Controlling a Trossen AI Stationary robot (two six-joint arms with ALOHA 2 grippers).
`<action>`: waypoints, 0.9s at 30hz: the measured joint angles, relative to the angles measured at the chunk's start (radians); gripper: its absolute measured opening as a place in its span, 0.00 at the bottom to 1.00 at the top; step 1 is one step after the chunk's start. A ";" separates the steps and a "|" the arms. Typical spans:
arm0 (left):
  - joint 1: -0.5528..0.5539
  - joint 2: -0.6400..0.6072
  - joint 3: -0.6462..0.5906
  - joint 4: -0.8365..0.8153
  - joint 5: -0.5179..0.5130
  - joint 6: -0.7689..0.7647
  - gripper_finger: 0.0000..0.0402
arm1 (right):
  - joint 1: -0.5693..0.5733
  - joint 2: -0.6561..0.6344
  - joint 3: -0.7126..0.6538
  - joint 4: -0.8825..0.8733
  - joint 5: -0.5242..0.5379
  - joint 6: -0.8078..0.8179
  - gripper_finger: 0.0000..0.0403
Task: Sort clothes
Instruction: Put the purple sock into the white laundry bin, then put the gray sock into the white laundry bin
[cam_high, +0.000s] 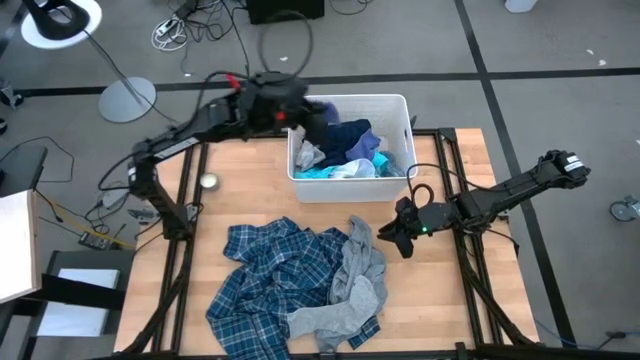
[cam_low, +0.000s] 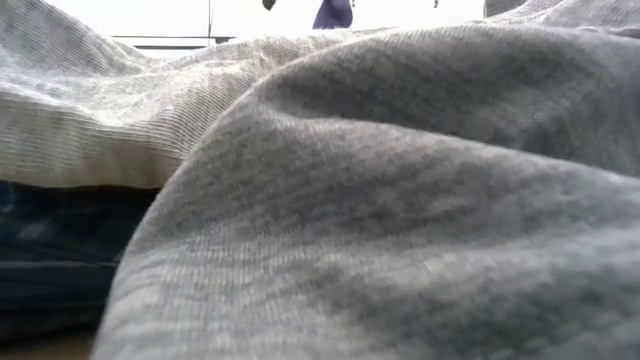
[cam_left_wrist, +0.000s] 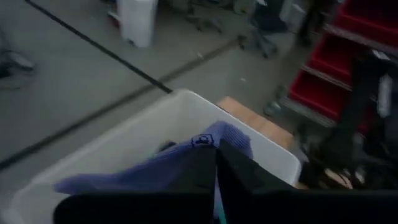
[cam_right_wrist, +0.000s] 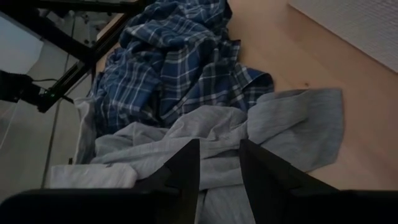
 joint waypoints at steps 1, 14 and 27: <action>0.007 0.017 0.000 -0.001 0.041 0.003 0.04 | -0.003 0.000 0.000 0.000 0.000 0.000 0.28; 0.041 0.098 -0.001 -0.172 0.324 -0.077 0.21 | -0.004 0.000 0.000 -0.001 -0.008 -0.069 0.28; -0.095 0.033 0.000 -0.529 0.238 -0.132 0.21 | 0.013 0.000 -0.001 0.049 -0.111 -0.232 0.28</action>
